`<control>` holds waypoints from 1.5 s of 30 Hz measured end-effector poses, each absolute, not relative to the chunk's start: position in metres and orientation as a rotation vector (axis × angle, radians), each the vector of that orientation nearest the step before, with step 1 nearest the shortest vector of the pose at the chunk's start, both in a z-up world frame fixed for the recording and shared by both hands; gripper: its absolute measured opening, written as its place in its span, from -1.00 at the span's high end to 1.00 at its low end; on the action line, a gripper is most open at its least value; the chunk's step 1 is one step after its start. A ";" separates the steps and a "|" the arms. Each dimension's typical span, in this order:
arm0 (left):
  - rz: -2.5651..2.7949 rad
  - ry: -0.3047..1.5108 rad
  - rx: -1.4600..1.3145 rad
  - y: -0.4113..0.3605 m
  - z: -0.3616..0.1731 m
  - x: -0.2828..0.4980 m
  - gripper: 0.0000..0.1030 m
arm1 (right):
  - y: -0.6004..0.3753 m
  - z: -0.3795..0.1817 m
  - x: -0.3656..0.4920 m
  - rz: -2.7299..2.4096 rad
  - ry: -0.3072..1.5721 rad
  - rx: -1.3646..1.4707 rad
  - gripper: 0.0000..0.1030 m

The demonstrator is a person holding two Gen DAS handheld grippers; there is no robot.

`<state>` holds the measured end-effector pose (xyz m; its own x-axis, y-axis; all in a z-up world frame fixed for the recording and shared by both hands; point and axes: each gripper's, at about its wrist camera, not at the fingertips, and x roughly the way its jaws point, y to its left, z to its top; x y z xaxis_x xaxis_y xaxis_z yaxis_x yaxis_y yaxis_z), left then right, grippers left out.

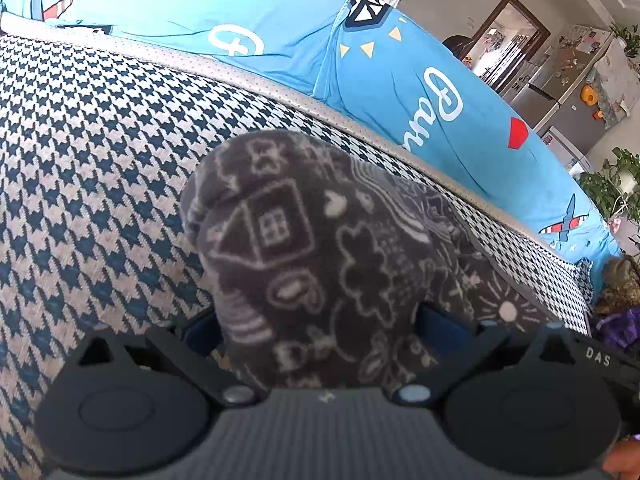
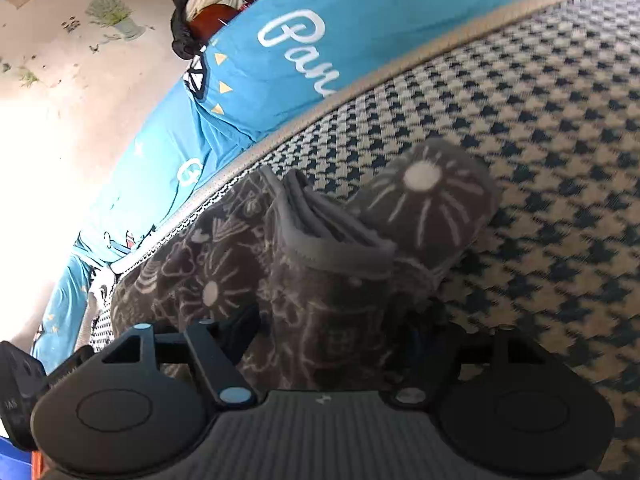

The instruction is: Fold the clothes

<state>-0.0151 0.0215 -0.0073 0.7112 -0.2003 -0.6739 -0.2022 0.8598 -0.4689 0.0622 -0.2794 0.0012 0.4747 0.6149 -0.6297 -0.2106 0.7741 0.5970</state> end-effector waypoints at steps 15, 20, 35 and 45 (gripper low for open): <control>0.050 0.659 -0.344 -0.009 0.023 -0.019 -0.71 | -0.243 0.031 0.053 0.537 0.742 0.266 0.24; 0.072 0.598 -0.305 -0.008 0.043 -0.024 -0.72 | -0.231 0.051 0.044 0.558 0.651 0.220 0.25; 0.145 0.570 -0.258 0.010 0.062 -0.048 -0.73 | -0.200 0.063 0.031 0.571 0.608 0.192 0.24; 0.174 0.567 -0.263 0.023 0.063 -0.053 -0.73 | -0.186 0.061 0.029 0.590 0.607 0.178 0.24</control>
